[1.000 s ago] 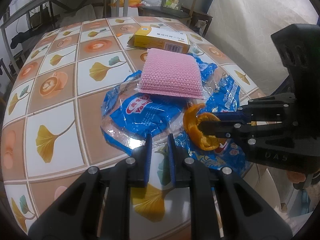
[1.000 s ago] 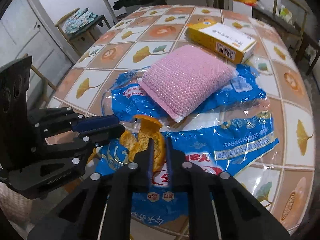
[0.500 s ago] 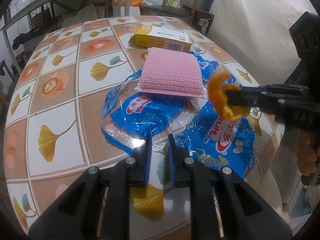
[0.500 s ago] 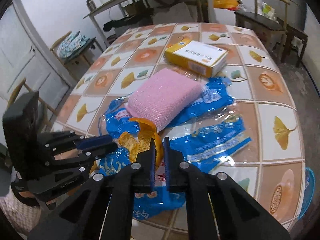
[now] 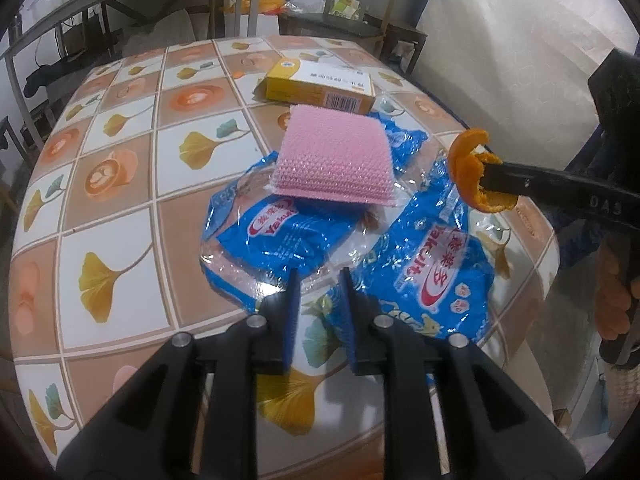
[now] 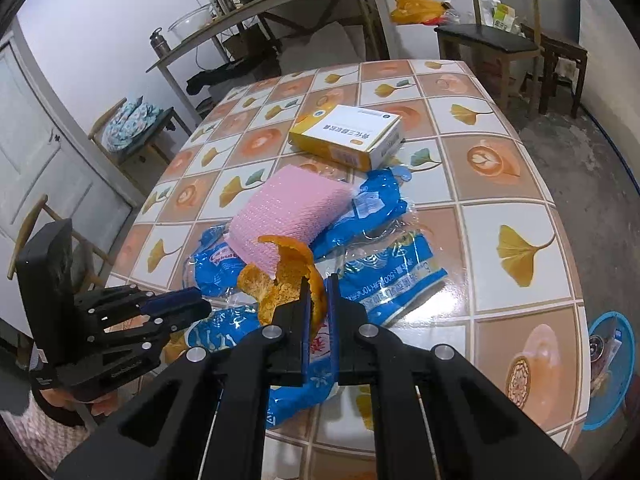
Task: Collect trash
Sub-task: 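Hold the orange peel up with the right tool while the left tool opens above the wrapper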
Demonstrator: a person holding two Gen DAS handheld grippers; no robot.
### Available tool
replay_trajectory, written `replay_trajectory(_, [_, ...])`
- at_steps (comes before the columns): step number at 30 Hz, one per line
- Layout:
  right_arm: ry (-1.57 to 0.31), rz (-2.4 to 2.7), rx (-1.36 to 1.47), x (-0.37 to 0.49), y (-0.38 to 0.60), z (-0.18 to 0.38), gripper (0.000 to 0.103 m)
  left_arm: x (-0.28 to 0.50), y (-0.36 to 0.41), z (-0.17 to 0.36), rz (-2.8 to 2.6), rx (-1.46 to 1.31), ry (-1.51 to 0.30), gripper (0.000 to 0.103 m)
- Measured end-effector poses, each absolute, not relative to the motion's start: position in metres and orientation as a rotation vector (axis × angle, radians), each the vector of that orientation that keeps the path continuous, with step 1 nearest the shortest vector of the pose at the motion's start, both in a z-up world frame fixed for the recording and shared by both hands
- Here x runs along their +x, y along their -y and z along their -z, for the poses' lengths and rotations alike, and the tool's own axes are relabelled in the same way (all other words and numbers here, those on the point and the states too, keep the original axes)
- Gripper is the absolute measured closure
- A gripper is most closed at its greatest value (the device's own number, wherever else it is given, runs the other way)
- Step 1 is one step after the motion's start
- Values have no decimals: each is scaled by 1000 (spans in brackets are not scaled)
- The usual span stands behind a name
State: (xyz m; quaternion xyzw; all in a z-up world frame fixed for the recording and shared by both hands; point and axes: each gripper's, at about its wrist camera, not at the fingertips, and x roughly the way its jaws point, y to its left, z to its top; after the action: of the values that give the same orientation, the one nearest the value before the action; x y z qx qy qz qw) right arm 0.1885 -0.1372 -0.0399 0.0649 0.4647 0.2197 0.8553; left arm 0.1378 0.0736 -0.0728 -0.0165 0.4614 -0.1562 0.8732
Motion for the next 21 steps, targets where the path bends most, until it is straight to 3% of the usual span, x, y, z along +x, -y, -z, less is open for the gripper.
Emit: replay_trajectory(21, [-960, -472, 209, 186, 156, 42, 95, 136, -81, 23, 240, -37, -837, 28])
